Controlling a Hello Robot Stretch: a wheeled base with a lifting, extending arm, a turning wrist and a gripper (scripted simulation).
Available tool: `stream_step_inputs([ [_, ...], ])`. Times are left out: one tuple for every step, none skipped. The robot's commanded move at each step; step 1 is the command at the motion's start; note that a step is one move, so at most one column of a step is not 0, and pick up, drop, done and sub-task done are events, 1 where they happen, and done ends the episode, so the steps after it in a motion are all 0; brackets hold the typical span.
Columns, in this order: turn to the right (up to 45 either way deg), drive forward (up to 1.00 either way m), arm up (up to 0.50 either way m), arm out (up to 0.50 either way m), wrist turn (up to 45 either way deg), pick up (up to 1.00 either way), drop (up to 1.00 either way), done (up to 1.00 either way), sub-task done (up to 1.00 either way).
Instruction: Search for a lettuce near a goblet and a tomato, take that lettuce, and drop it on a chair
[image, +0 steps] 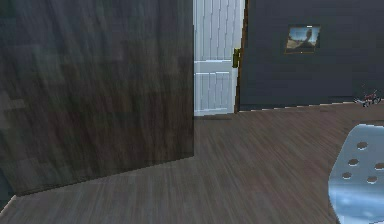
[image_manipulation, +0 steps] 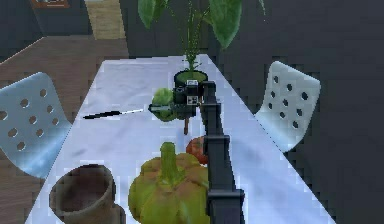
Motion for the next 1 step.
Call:
stream_step_inputs([
  [0.0, 0.0, 0.14, 0.0, 0.0, 0.0, 0.0, 0.0, 0.0],
])
